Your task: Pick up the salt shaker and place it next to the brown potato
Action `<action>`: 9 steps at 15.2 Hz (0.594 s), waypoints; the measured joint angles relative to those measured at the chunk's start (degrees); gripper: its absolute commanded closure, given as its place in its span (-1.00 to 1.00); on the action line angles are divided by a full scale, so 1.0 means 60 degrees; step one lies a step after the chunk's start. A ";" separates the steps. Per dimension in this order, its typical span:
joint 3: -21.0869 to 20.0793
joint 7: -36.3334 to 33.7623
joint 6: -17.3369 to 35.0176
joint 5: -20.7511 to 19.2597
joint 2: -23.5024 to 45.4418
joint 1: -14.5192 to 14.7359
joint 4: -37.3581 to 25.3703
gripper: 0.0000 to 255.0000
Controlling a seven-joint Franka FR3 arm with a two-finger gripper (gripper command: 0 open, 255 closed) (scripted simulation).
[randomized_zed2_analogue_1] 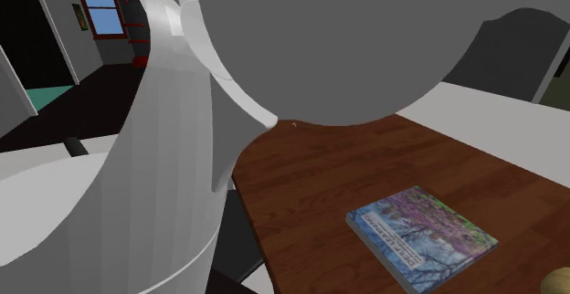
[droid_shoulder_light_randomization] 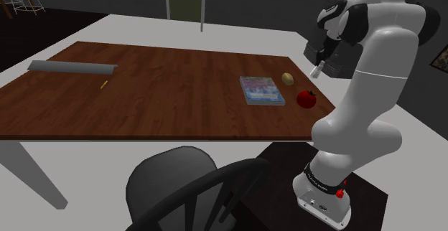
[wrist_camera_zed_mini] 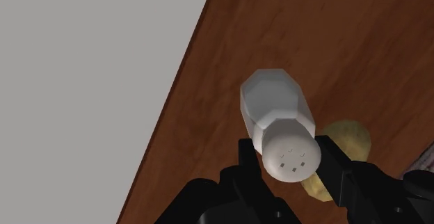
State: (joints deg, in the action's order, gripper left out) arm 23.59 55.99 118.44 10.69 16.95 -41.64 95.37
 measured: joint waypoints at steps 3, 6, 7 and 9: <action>-0.0027 0.0065 0.0319 0.0083 0.0134 -0.0018 0.0198 1.00; -0.0052 0.0142 0.0650 0.0161 0.0244 -0.0037 0.0434 1.00; -0.0065 0.0151 0.0780 0.0182 0.0272 -0.0029 0.0537 1.00; -0.0089 0.0204 0.1009 0.0245 0.0363 -0.0042 0.0686 1.00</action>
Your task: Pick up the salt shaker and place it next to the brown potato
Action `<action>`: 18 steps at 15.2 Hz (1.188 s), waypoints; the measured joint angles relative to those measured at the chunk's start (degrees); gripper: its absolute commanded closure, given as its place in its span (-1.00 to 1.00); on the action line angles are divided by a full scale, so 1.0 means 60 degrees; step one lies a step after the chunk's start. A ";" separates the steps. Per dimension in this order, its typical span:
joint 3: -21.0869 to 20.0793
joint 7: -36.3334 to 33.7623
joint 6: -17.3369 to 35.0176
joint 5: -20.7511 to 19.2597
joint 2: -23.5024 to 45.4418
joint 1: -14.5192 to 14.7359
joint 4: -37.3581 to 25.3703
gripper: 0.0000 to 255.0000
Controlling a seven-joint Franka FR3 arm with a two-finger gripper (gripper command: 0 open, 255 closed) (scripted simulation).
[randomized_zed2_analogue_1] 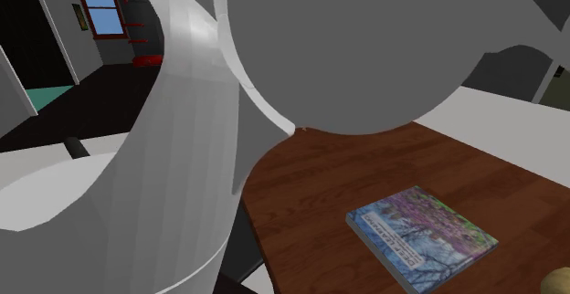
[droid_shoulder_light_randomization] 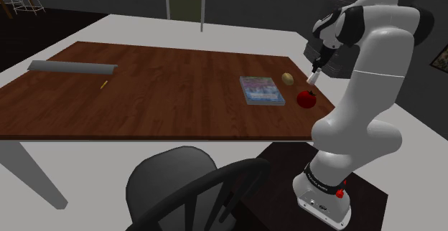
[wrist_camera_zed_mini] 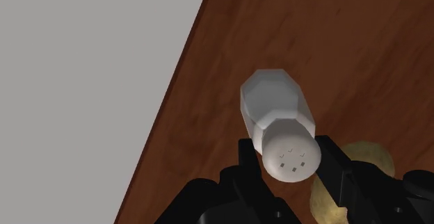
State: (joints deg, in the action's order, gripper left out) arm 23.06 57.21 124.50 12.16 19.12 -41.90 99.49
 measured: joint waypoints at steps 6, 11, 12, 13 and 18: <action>-0.0083 0.0170 0.0641 0.0208 0.0316 -0.0060 0.0354 1.00; -0.0102 0.0178 0.0769 0.0237 0.0358 -0.0051 0.0441 1.00; -0.0102 0.0179 0.0771 0.0238 0.0358 -0.0051 0.0442 1.00; -0.0102 0.0179 0.0772 0.0238 0.0359 -0.0051 0.0442 1.00; -0.0102 0.0179 0.0774 0.0238 0.0358 -0.0051 0.0443 -1.00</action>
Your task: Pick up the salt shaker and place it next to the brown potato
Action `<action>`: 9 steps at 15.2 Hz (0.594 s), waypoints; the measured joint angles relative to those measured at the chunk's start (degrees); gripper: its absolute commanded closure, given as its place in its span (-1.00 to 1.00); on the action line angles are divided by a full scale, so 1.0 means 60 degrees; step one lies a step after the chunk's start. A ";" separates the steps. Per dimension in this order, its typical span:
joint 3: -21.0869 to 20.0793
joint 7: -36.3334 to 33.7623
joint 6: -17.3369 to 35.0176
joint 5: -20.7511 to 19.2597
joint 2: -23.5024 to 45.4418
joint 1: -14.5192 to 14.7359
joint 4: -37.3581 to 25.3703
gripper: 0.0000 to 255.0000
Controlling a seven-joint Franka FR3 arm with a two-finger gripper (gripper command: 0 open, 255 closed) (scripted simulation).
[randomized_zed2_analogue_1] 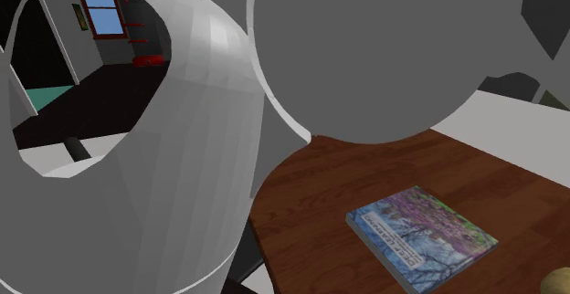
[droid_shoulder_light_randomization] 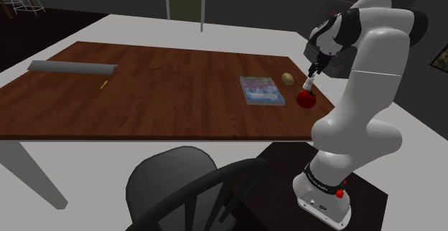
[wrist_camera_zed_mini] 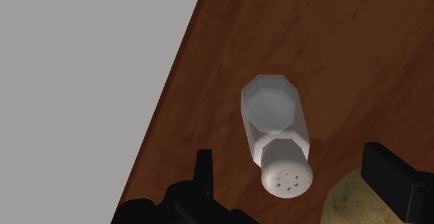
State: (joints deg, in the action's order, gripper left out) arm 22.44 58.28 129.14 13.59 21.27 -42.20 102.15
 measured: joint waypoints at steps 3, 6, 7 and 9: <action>0.0018 -0.0038 -0.0095 -0.0046 -0.0078 0.0022 -0.0022 -1.00; 0.0125 -0.0142 -0.0702 -0.0256 -0.0458 0.0051 -0.0291 -1.00; 0.0144 -0.0182 -0.0792 -0.0311 -0.0564 0.0077 -0.0287 -1.00; 0.0154 -0.0223 -0.0883 -0.0354 -0.0632 0.0100 -0.0311 -1.00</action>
State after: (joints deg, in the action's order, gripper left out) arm 23.37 56.95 123.84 11.47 17.48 -41.60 100.28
